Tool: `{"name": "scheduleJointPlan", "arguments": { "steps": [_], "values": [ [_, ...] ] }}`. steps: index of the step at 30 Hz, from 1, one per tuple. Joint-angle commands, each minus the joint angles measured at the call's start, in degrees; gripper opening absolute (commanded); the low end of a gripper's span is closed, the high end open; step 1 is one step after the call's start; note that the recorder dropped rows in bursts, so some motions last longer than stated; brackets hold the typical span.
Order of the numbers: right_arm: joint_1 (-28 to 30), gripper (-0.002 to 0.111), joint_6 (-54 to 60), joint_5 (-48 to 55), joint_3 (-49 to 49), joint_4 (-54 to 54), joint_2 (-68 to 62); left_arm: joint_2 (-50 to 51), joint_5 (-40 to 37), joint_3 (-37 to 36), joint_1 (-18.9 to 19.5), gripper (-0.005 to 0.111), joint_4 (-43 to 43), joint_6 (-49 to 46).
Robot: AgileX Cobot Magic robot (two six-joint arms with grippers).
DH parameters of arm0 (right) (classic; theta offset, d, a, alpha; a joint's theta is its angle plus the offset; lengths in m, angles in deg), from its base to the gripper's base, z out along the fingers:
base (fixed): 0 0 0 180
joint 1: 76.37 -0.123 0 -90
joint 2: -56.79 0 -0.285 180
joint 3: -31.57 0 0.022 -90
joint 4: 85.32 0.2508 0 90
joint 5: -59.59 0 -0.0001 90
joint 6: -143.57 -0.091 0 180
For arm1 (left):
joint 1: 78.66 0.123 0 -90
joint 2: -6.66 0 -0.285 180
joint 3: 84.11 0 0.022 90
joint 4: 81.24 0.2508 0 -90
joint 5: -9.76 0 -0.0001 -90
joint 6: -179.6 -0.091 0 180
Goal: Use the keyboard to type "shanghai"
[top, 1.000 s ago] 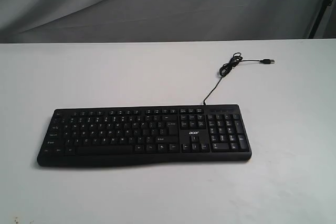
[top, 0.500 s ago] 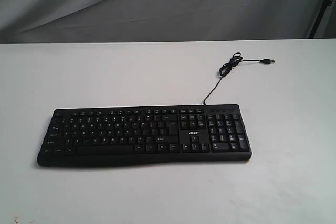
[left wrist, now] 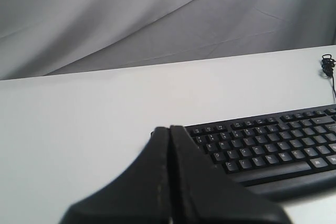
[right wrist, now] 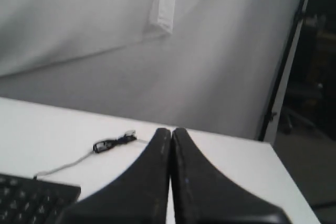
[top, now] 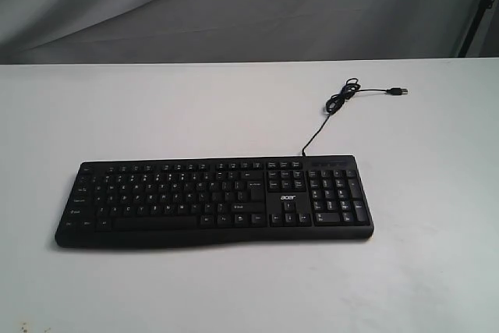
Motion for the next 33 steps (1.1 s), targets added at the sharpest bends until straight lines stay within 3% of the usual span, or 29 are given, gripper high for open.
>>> {"name": "scheduleJointPlan", "arguments": {
  "steps": [1,10,14,17,22,25,29,33],
  "values": [
    [-0.2,0.000,0.1,-10.5,0.2,-0.8,0.3,-0.2,0.3,-0.2,-0.2,0.000,0.0,0.2],
    [-0.2,0.000,-0.4,-22.3,0.2,0.1,0.3,-0.2,0.3,-0.2,-0.2,0.000,0.0,0.2],
    [-0.2,0.000,-15.0,-28.1,0.2,6.9,0.3,-0.2,0.3,-0.2,-0.2,0.000,0.0,0.2],
    [-0.2,0.000,-19.6,-30.7,0.2,7.8,0.3,-0.2,0.3,-0.2,-0.2,0.000,0.0,0.2],
    [-0.2,0.000,-26.8,-27.4,0.2,7.8,-0.9,-0.2,0.3,-0.2,-0.2,0.000,0.0,0.2],
    [-0.2,0.000,-27.3,-20.4,-3.3,6.0,-5.8,-0.2,0.3,-0.2,-0.2,0.000,0.0,0.2],
    [-0.3,0.000,-39.4,-19.0,-11.5,-9.8,-16.2,-0.2,0.3,-0.2,-0.2,0.000,0.0,0.2],
    [-0.3,0.000,-64.0,-29.5,-20.7,-45.3,-28.3,-0.2,0.3,-0.2,-0.2,0.000,0.0,0.2]
  ]
}}
